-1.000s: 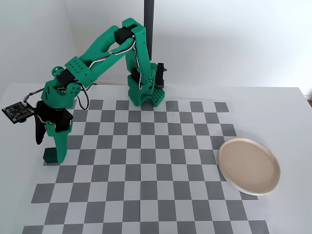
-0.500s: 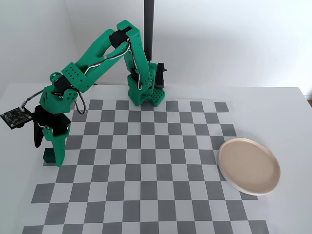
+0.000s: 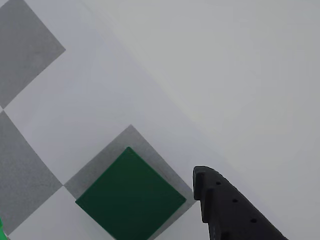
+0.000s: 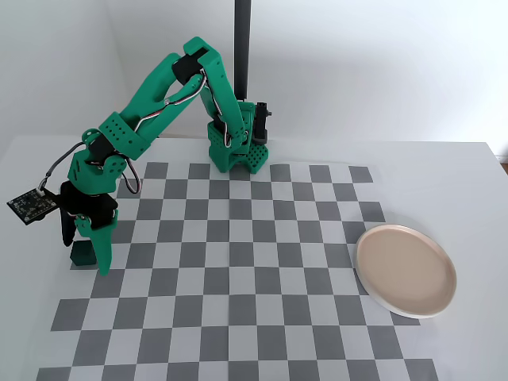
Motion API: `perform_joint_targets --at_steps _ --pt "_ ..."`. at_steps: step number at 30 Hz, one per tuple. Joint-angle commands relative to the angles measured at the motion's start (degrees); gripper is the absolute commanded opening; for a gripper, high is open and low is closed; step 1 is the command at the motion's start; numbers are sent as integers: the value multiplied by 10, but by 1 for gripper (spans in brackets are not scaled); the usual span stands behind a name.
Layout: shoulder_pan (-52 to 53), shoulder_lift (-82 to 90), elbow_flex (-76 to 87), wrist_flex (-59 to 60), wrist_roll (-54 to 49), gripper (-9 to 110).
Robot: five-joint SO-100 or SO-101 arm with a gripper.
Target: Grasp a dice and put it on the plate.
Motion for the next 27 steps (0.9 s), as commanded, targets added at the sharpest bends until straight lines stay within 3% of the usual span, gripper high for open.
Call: perform_joint_targets --at_steps 1,27 --pt "-10 11 -51 -10 -8 39" --pt "-15 17 -46 48 -66 39"
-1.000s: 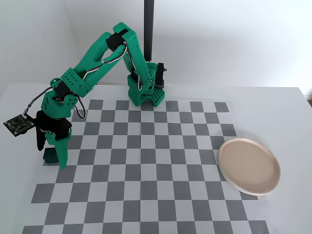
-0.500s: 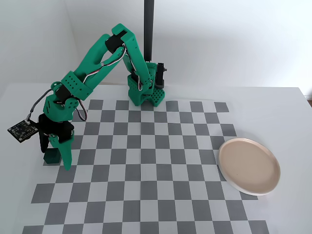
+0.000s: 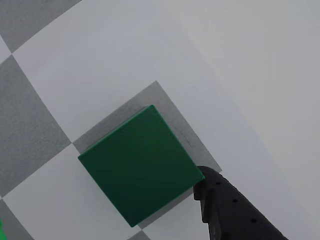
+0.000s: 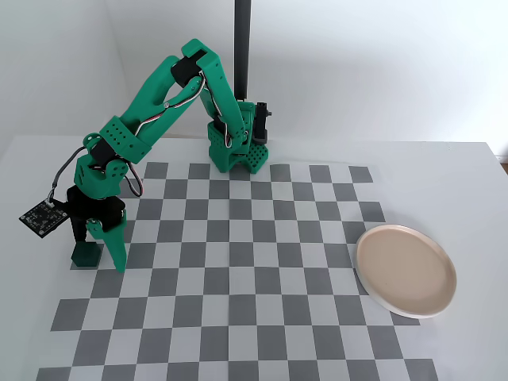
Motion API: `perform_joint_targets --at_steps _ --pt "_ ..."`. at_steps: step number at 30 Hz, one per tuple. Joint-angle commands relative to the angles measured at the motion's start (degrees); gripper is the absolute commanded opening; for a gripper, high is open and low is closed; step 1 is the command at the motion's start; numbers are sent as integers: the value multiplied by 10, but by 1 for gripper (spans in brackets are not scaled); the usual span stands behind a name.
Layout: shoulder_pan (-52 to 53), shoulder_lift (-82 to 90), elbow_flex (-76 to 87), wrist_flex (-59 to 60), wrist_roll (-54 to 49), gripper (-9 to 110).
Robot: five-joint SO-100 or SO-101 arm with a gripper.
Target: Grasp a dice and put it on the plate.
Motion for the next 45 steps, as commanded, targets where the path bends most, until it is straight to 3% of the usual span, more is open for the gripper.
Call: perform_joint_targets --at_steps 1,15,45 --pt "-10 29 -46 4 -15 39" --pt "-26 52 -23 10 -23 39" --pt "-22 39 -19 -94 20 38"
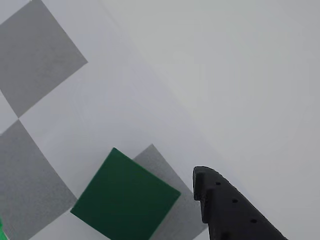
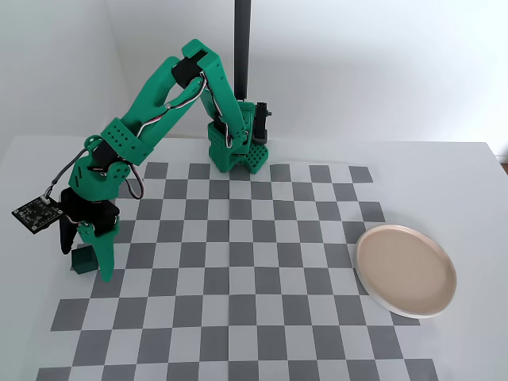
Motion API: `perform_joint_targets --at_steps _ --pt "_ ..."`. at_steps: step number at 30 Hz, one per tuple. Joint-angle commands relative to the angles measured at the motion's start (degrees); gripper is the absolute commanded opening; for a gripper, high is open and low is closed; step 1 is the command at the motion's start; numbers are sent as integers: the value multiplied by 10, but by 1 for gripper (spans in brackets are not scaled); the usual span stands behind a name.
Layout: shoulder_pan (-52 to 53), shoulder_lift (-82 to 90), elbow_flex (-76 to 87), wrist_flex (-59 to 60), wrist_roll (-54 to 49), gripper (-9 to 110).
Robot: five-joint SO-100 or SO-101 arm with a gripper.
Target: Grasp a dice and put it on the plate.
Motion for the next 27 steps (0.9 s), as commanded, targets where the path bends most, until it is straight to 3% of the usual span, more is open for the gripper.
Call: perform_joint_targets --at_steps 1,27 --pt "-12 38 -19 -16 -5 38" --pt "-25 33 -27 29 -54 38"
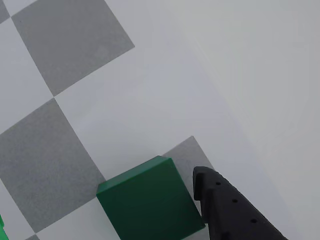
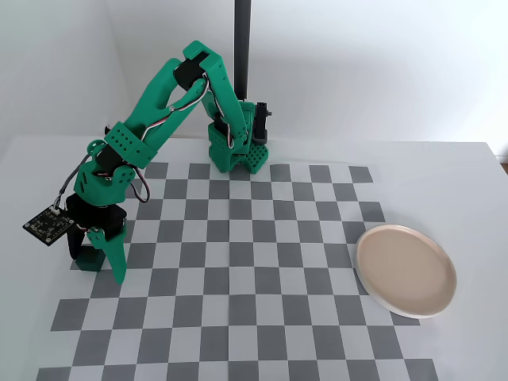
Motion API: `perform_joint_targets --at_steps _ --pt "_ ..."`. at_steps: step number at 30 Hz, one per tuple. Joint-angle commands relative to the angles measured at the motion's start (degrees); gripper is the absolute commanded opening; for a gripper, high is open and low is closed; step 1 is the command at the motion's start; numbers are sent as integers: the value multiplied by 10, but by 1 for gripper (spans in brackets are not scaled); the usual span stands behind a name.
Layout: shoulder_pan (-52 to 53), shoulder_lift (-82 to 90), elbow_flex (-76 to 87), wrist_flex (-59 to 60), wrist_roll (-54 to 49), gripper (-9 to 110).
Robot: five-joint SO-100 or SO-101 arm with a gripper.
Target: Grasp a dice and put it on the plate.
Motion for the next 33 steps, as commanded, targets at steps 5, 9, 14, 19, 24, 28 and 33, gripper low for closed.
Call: perform_joint_targets --at_steps 5,9,14,19,24,28,33 --pt "-2 31 -26 10 -28 37" --pt "-3 27 -26 11 -33 37" --pt "0 18 -26 11 -48 37" --pt "3 8 -26 6 -57 36" --pt "4 -4 -26 -3 -60 36" --pt "6 -19 -26 -15 -62 34" --pt "9 -22 -26 -19 -63 24"
